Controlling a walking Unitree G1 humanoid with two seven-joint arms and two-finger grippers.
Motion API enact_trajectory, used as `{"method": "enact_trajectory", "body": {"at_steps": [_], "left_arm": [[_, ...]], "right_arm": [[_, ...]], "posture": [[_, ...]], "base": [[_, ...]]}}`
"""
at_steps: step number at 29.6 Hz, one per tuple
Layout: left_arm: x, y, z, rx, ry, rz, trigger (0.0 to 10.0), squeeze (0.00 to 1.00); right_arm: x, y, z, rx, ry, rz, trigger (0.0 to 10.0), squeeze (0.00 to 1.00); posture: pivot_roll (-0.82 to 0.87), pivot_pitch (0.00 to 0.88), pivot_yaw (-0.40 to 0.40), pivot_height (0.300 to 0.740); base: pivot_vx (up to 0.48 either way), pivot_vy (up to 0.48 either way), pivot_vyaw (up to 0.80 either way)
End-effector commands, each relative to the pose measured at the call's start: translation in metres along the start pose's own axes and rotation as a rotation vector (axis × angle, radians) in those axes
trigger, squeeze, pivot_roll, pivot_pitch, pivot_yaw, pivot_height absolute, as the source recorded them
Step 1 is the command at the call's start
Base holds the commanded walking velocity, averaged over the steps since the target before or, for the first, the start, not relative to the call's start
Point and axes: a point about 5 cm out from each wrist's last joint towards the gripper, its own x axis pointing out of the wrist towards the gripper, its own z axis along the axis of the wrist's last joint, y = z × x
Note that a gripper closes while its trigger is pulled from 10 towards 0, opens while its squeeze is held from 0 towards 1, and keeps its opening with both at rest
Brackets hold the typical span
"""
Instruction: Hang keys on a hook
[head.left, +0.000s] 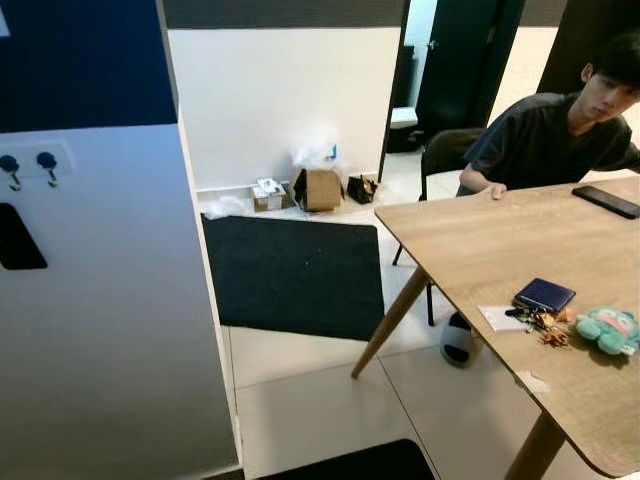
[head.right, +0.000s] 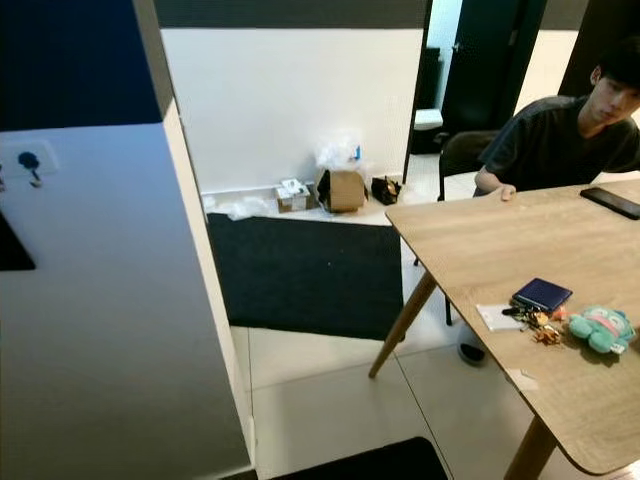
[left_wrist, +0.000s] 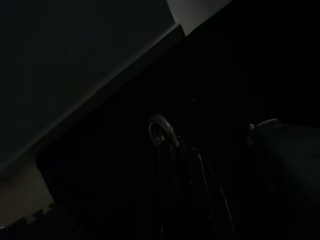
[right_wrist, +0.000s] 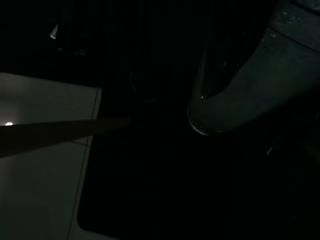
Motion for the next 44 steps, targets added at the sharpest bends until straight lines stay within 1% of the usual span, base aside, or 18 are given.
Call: {"method": "enact_trajectory", "body": {"at_steps": [1, 16, 18, 20, 21, 24, 25, 26, 27, 30, 31, 32, 33, 34, 36, 40, 41, 44], "left_arm": [[-0.001, 0.0, -0.002, 0.006, 0.0, -0.002, 10.0, 0.0], [0.0, 0.0, 0.003, -0.035, -0.024, 0.017, 10.0, 0.0], [0.0, 0.001, 0.005, -0.041, -0.036, 0.028, 10.0, 0.0], [0.002, 0.011, 0.015, -0.064, -0.077, 0.066, 10.0, 0.0], [0.002, 0.011, 0.015, -0.064, -0.077, 0.066, 10.0, 0.0], [0.005, 0.037, 0.036, -0.123, -0.158, 0.184, 10.0, 0.0], [0.005, 0.05, 0.045, -0.155, -0.191, 0.24, 10.0, 0.0], [0.004, 0.073, 0.058, -0.209, -0.238, 0.333, 10.0, 0.0], [0.004, 0.073, 0.058, -0.209, -0.238, 0.333, 10.0, 0.0], [-0.001, 0.096, 0.068, -0.24, -0.278, 0.42, 10.0, 0.0], [-0.006, 0.107, 0.073, -0.255, -0.305, 0.455, 10.0, 0.0], [-0.006, 0.107, 0.073, -0.255, -0.305, 0.455, 10.0, 0.0], [-0.009, 0.115, 0.076, -0.265, -0.325, 0.478, 10.0, 0.0], [-0.017, 0.128, 0.082, -0.28, -0.362, 0.517, 10.0, 0.0], [-0.031, 0.147, 0.092, -0.285, -0.418, 0.571, 10.0, 0.0], [-0.042, 0.158, 0.101, -0.285, -0.464, 0.601, 10.0, 0.0], [-0.047, 0.161, 0.109, -0.283, -0.495, 0.605, 10.0, 0.0], [-0.054, 0.158, 0.123, -0.255, -0.546, 0.593, 10.0, 0.0]], "right_arm": [[-0.001, 0.001, -0.002, 0.0, 0.007, 0.001, 10.0, 0.0], [0.001, -0.007, 0.005, -0.006, -0.025, -0.008, 10.0, 0.0], [0.001, -0.008, 0.009, -0.006, -0.046, -0.012, 10.0, 0.0], [0.005, -0.01, 0.025, 0.011, -0.12, -0.021, 10.0, 0.0], [0.005, -0.01, 0.025, 0.011, -0.12, -0.021, 10.0, 0.0], [0.009, -0.014, 0.06, 0.049, -0.267, -0.039, 10.0, 0.0], [0.01, -0.017, 0.076, 0.067, -0.333, -0.047, 10.0, 0.0], [0.01, -0.022, 0.103, 0.089, -0.435, -0.057, 10.0, 0.0], [0.01, -0.022, 0.103, 0.089, -0.435, -0.057, 10.0, 0.0], [0.008, -0.028, 0.127, 0.102, -0.531, -0.064, 10.0, 0.0], [0.007, -0.03, 0.138, 0.104, -0.573, -0.064, 10.0, 0.0], [0.007, -0.03, 0.138, 0.104, -0.573, -0.064, 10.0, 0.0], [0.006, -0.031, 0.145, 0.106, -0.601, -0.064, 10.0, 0.0], [0.004, -0.032, 0.156, 0.108, -0.644, -0.057, 10.0, 0.0], [0.0, -0.033, 0.169, 0.103, -0.701, -0.041, 10.0, 0.0], [-0.002, -0.032, 0.178, 0.09, -0.739, -0.016, 10.0, 0.0], [-0.003, -0.029, 0.182, 0.086, -0.752, 0.001, 10.0, 0.0], [-0.003, -0.025, 0.187, 0.092, -0.763, 0.021, 10.0, 0.0]], "posture": [[0.1, 0.09, -0.01, 0.74], [0.1, 0.085, -0.014, 0.74], [0.1, 0.086, -0.015, 0.74], [0.1, 0.089, -0.018, 0.74], [0.1, 0.089, -0.018, 0.74], [0.11, 0.09, -0.021, 0.74], [0.11, 0.091, -0.023, 0.74], [0.12, 0.091, -0.024, 0.74], [0.12, 0.091, -0.024, 0.74], [0.12, 0.091, -0.026, 0.74], [0.13, 0.092, -0.029, 0.74], [0.13, 0.092, -0.029, 0.74], [0.13, 0.092, -0.029, 0.74], [0.14, 0.095, -0.035, 0.74], [0.15, 0.097, -0.041, 0.74], [0.16, 0.099, -0.046, 0.74], [0.17, 0.099, -0.05, 0.74], [0.18, 0.099, -0.057, 0.74]], "base": [[0.0, 0.0, 0.0], [0.0, 0.0, 0.0], [0.0, 0.0, 0.0], [0.0, 0.0, 0.0], [0.0, 0.0, 0.0], [0.0, 0.0, 0.0], [0.0, 0.0, 0.0], [0.0, 0.0, 0.0], [0.0, 0.0, 0.0], [0.0, 0.0, 0.0], [0.0, 0.0, 0.0], [0.0, 0.0, 0.0], [0.0, 0.0, 0.0], [0.0, 0.0, 0.0], [0.0, 0.0, 0.0], [0.0, 0.0, 0.0], [0.0, 0.0, 0.0], [0.0, 0.0, 0.0]]}}
